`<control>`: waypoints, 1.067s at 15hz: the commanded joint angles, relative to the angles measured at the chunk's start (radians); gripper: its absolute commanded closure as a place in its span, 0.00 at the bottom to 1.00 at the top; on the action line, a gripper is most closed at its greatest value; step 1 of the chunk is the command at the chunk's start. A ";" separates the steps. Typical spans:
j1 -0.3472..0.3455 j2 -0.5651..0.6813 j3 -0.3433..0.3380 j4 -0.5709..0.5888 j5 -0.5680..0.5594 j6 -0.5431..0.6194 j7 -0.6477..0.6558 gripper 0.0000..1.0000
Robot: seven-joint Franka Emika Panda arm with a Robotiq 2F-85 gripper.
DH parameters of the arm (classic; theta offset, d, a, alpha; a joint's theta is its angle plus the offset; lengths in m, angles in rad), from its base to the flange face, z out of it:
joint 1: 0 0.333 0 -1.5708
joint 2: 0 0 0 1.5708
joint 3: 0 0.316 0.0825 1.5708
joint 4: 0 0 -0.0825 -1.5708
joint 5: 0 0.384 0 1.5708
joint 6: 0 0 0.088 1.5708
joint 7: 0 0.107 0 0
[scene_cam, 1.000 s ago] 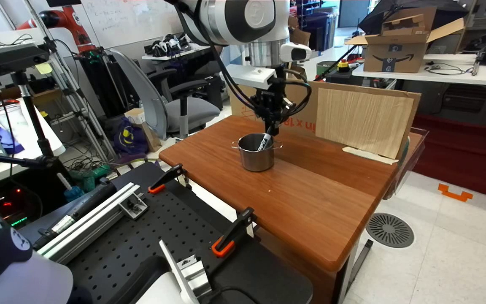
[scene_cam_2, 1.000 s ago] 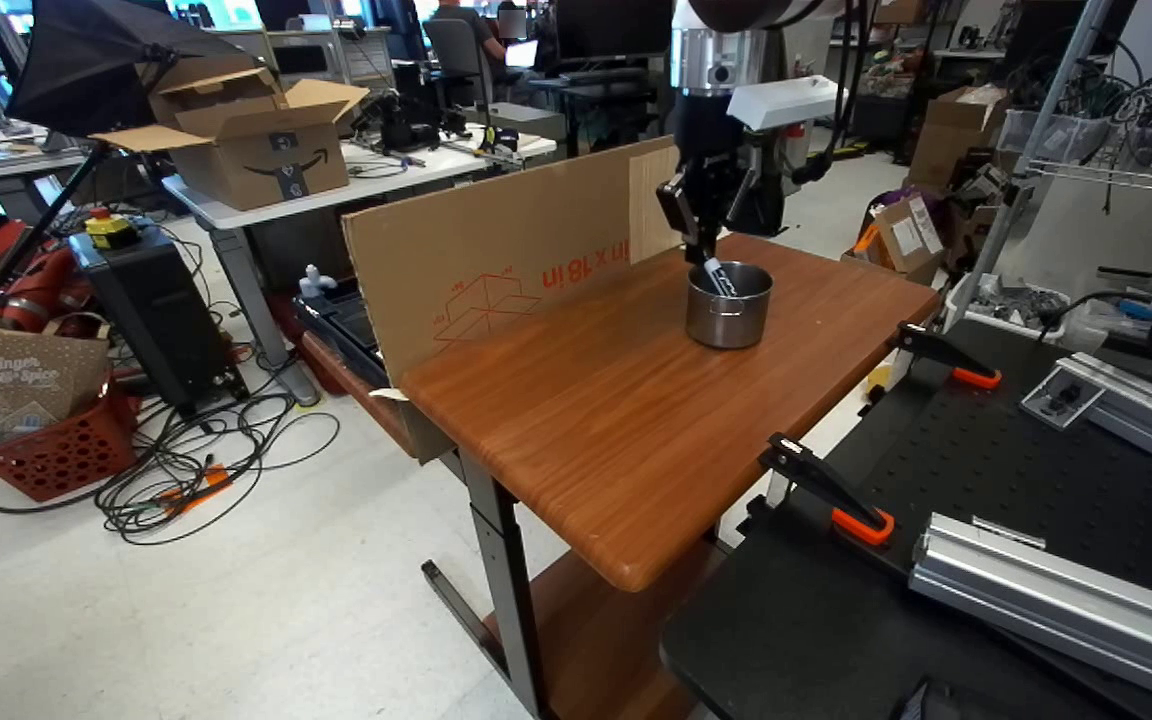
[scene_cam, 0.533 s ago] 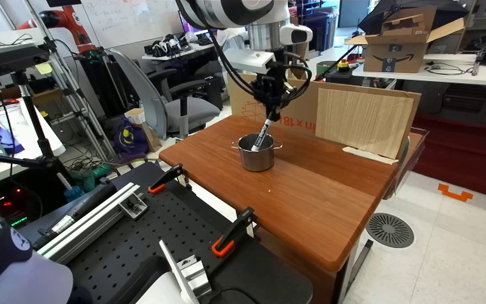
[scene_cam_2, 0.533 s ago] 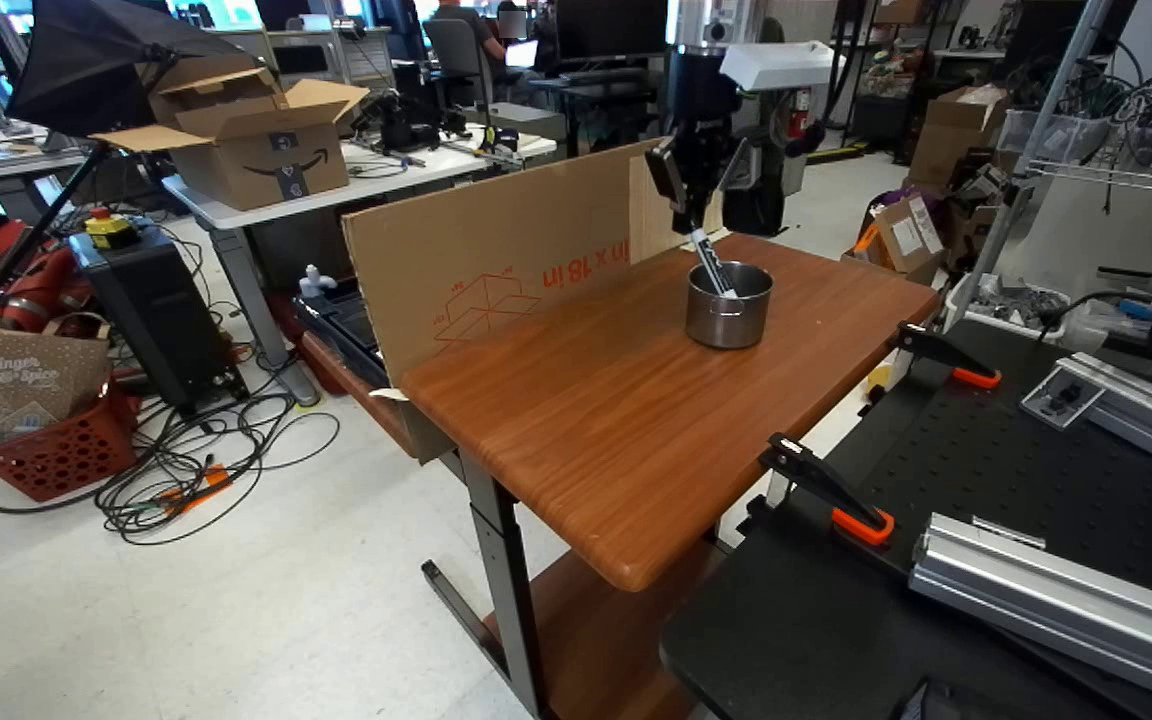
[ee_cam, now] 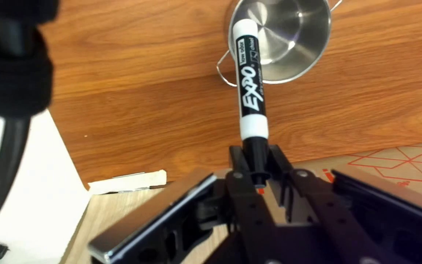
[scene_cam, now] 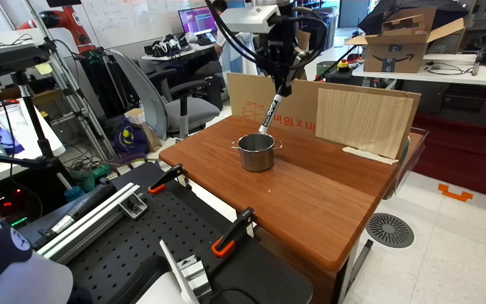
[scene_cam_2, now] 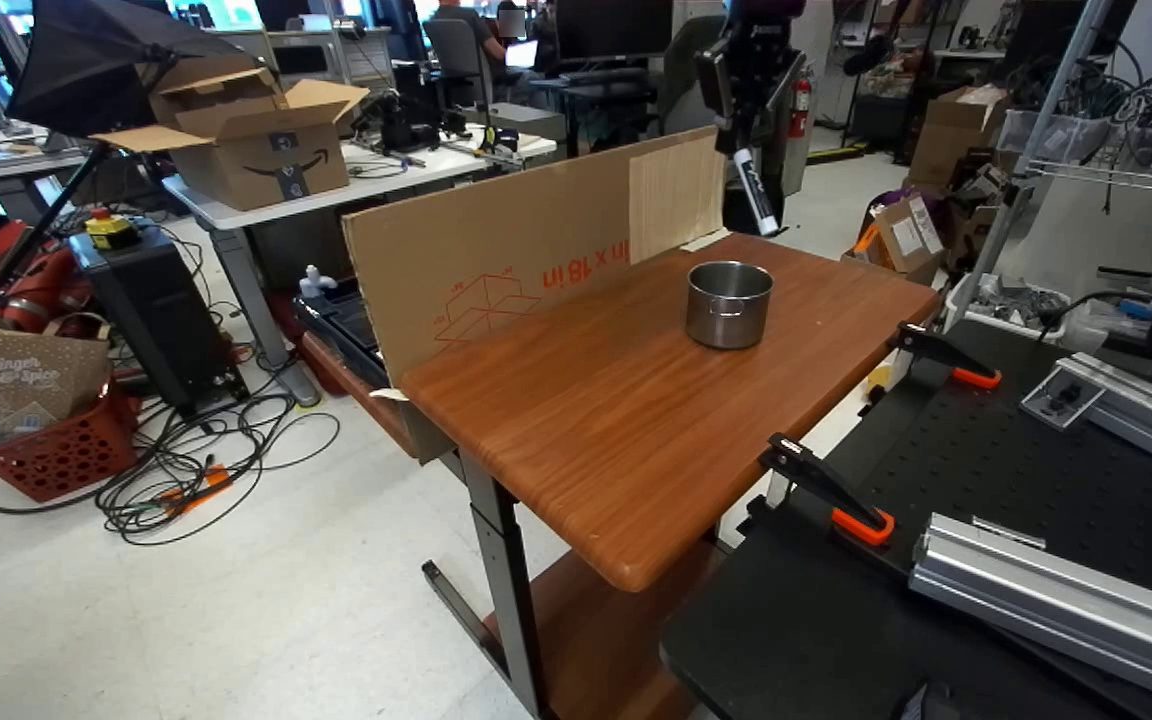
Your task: Remove the marker from the pot and put it on the table
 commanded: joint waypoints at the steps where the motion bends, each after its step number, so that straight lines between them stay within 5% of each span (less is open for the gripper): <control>1: -0.030 -0.078 -0.029 -0.074 0.042 -0.002 -0.059 0.95; 8: -0.113 -0.041 -0.120 -0.124 0.087 0.041 -0.139 0.95; 16: -0.157 0.140 -0.121 -0.043 0.140 0.086 -0.146 0.95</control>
